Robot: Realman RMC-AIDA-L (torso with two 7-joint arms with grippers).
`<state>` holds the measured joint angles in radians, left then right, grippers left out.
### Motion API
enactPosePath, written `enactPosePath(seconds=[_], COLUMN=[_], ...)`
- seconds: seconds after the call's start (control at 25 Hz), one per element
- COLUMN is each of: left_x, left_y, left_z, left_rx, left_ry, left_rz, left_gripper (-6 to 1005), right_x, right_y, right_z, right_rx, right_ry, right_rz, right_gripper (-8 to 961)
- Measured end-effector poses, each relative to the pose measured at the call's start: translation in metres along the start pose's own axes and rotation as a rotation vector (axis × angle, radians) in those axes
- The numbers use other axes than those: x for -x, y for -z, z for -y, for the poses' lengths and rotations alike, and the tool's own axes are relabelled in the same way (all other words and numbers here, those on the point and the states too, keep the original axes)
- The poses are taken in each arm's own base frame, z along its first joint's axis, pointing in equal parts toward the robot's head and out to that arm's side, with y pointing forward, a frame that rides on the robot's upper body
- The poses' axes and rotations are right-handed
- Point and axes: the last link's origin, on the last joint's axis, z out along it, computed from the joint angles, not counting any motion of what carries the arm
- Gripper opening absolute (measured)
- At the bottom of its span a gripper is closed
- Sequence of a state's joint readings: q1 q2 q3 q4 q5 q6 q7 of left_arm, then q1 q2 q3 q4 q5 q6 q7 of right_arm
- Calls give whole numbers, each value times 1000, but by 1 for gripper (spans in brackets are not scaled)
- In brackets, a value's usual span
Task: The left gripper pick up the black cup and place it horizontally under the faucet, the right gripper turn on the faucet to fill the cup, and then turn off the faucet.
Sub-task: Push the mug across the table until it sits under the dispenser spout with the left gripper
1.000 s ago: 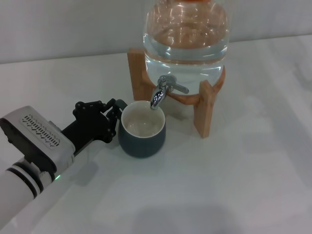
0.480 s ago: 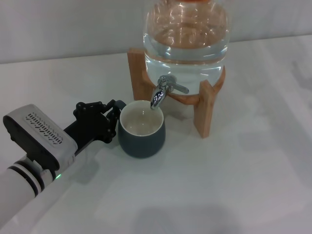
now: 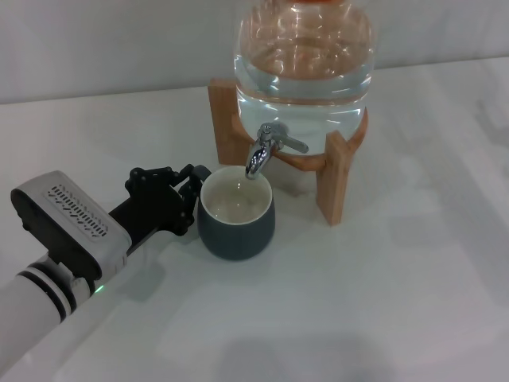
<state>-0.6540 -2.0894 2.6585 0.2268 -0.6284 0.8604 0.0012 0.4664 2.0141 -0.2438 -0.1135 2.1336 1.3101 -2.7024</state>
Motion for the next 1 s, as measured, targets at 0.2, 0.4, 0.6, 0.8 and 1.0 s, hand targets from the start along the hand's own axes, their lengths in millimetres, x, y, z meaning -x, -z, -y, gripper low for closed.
enactPosePath(seconds=[0.2,0.4,0.6,0.8,1.0], left_x=[0,0,1,3,7], left_y=[0,0,0,1,6], left_z=[-1,0,0,-1,-5], left_rx=[3,-2,-2,-1,-3], left_ry=[-2,0,-1,1,18], left_rz=[0,0,4,13,19], left_gripper=[144,165,221,274,291], right_x=[0,0,1,1,1], right_y=[0,-1,-1,-1,-2], right_z=[0,0,0,0,0], right_rx=[0,0,-1,-1,0], right_ry=[2,2,2,2,2], right_rz=[1,1,2,5,7], right_gripper=[854,854,854,854,854])
